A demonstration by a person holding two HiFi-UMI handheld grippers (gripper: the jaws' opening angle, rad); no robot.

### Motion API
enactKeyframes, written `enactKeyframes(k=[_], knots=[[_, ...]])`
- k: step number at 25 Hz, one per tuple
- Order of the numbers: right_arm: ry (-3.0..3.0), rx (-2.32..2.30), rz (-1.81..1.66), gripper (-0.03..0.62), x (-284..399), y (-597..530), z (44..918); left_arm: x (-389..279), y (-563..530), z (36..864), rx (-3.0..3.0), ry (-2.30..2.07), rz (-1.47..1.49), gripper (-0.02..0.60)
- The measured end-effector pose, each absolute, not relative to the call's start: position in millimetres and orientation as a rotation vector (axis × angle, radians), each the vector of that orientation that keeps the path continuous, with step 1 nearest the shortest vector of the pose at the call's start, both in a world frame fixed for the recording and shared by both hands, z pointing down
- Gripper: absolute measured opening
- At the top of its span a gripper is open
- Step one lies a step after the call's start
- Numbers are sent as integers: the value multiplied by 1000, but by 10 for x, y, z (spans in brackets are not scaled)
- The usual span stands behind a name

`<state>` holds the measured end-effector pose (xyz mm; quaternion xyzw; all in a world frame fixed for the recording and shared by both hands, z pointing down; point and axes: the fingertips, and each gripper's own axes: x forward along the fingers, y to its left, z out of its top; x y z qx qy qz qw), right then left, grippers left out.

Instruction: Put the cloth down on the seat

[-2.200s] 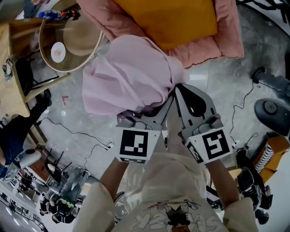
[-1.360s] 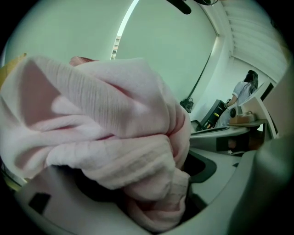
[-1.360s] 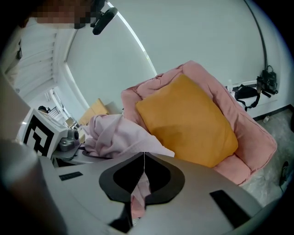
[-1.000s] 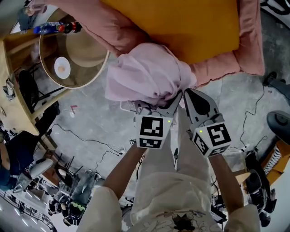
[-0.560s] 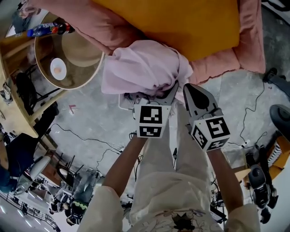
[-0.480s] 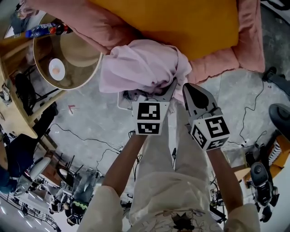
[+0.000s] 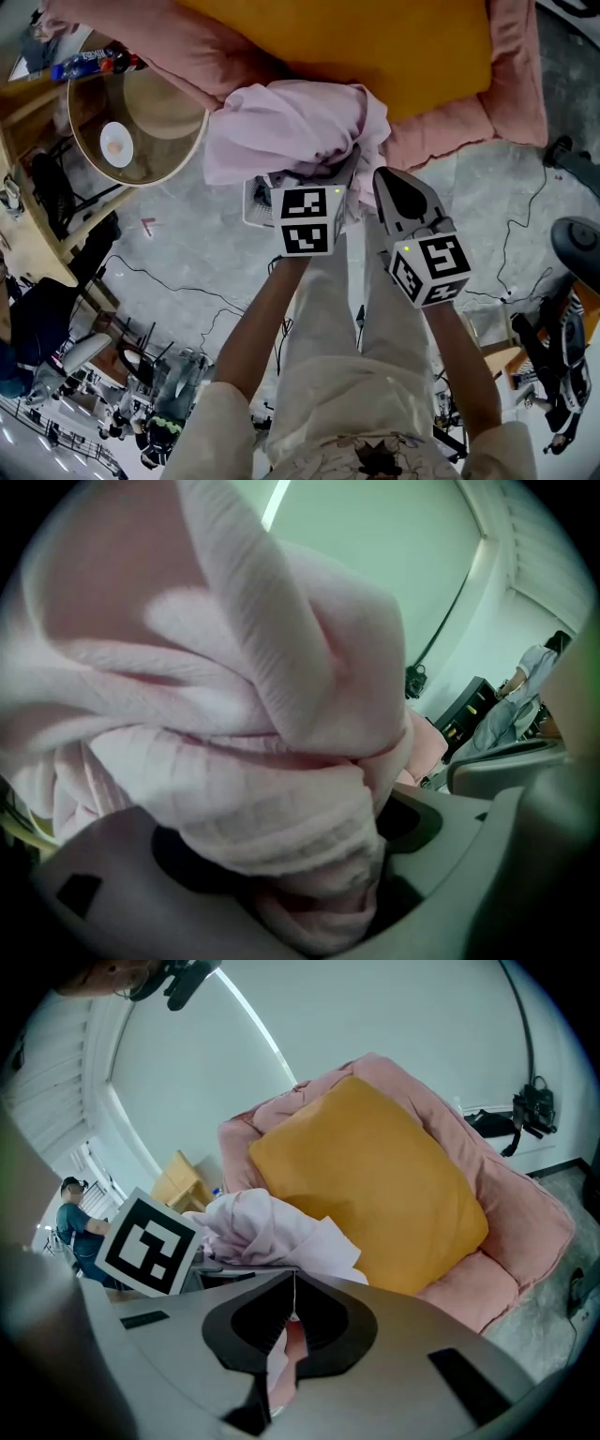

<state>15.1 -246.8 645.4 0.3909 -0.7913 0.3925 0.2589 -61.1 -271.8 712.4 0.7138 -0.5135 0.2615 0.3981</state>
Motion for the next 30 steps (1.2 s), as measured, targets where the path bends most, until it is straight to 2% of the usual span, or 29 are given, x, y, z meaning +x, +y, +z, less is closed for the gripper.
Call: enactKeyframes(k=[12, 30], knots=[[-2148, 1063, 1048, 20, 80, -2350, 6435, -622, -2740, 7263, 1793, -1281, 649, 436], [-2153, 1088, 1007, 20, 410, -2042, 6148, -725, -2395, 6794, 1764, -1323, 562, 442]])
